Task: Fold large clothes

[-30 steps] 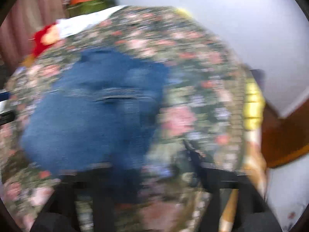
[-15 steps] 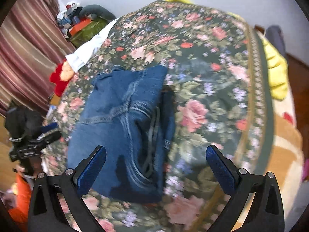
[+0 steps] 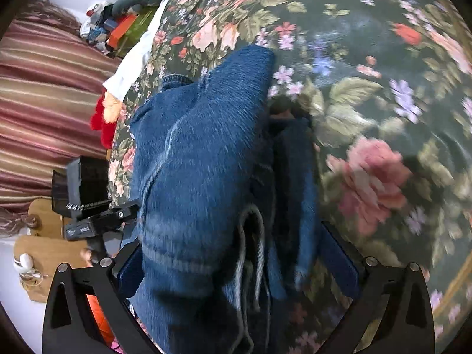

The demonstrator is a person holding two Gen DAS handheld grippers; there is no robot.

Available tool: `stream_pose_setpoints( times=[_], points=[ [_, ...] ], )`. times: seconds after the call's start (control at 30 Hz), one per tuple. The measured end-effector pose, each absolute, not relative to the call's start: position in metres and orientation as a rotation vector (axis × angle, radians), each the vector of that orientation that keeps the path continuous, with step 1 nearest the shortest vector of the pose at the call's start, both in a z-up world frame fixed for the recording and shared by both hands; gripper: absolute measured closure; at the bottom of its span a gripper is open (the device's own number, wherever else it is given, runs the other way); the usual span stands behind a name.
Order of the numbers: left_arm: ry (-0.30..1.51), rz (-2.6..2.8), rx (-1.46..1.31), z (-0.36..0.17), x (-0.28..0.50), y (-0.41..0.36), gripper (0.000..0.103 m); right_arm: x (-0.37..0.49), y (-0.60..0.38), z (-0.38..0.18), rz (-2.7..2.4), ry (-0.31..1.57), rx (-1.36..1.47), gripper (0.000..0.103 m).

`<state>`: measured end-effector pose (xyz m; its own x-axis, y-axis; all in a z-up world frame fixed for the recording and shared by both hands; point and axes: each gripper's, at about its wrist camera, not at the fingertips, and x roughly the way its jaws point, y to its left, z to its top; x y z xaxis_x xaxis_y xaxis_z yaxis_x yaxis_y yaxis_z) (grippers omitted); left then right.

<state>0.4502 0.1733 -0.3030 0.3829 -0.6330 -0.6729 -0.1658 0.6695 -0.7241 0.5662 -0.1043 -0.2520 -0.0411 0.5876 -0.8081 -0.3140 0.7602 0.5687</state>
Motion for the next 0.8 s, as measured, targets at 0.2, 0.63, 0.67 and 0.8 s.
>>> stream_pose_setpoints(
  times=[0.2, 0.63, 0.67, 0.8],
  points=[
    [1.148, -0.285, -0.734, -0.281, 0.449, 0.164, 0.01, 0.572, -0.094, -0.257, 0.721, 1.449, 0.286, 0.015],
    [0.961, -0.247, -0.525, -0.158, 0.408, 0.149, 0.041, 0.528, -0.09, -0.18, 0.702, 1.349, 0.293, 0.055],
    [0.943, -0.243, -0.51, -0.147, 0.403, 0.15, 0.041, 0.524, -0.087, -0.172, 0.708, 1.337, 0.284, 0.056],
    [0.863, -0.226, -0.462, -0.103, 0.376, 0.161, 0.041, 0.503, -0.073, -0.13, 0.738, 1.266, 0.267, 0.056]
  ],
)
